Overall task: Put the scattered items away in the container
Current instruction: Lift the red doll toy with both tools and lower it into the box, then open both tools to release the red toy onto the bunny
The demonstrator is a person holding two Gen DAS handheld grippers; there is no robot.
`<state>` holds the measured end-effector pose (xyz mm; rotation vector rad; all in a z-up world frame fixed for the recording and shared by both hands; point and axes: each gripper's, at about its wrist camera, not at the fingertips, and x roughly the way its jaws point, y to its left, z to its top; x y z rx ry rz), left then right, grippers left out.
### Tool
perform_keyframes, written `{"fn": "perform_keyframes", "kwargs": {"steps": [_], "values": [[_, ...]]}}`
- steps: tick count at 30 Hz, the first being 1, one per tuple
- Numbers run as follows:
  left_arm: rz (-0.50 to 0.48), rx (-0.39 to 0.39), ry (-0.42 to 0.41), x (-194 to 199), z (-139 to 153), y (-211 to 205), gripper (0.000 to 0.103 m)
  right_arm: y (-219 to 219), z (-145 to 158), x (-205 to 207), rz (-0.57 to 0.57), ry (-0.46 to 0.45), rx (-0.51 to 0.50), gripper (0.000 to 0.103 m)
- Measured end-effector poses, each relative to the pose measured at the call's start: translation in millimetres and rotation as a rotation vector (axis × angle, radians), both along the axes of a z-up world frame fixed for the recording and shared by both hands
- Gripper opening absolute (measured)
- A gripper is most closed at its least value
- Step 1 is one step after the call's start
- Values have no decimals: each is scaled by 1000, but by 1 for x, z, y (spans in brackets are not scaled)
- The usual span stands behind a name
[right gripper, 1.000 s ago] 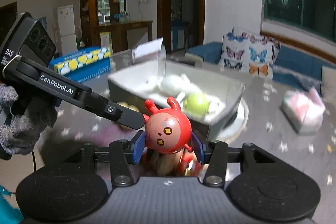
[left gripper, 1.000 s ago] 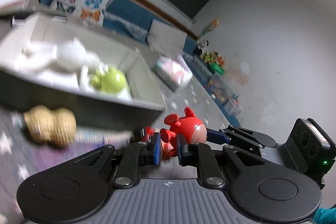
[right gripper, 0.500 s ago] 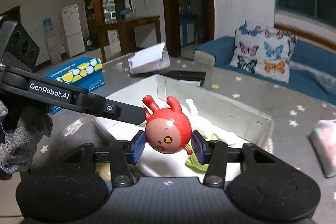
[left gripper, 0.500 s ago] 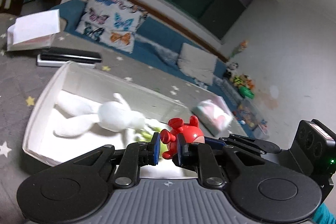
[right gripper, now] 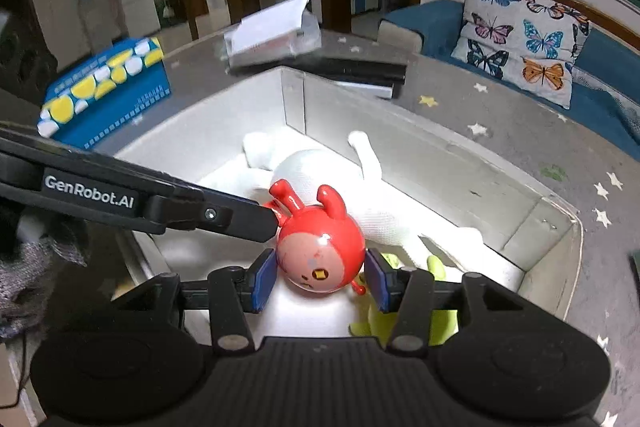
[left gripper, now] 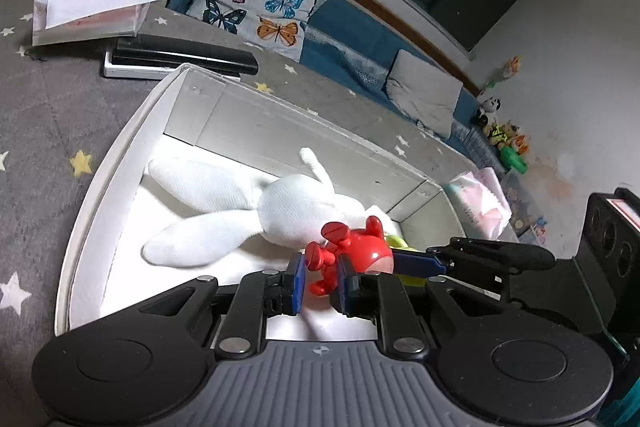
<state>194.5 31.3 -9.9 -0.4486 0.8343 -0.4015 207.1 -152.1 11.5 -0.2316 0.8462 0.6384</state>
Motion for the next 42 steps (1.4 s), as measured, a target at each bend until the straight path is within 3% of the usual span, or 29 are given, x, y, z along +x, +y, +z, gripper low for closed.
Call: {"fn": "perform_keyframes", "kwargs": {"steps": [8,19,34,37,42], "values": [[11,67,-10,-4,2,-8,18,8,-4,9,-4,17,-39,49],[50,48,-44,-21,15,-3,21,-3,7,-5,-30,-26,-3,50],[52,35,-120,-74,35,-10,22,-34,48,-75,-42,-168,54,50],[49,30,-135,-88,39,-13,23,-45,54,-95,-51,-194,75,61],[43,23,-146,-108,38,-18,24,-59,57,-128,-61,-232,90,64]]}}
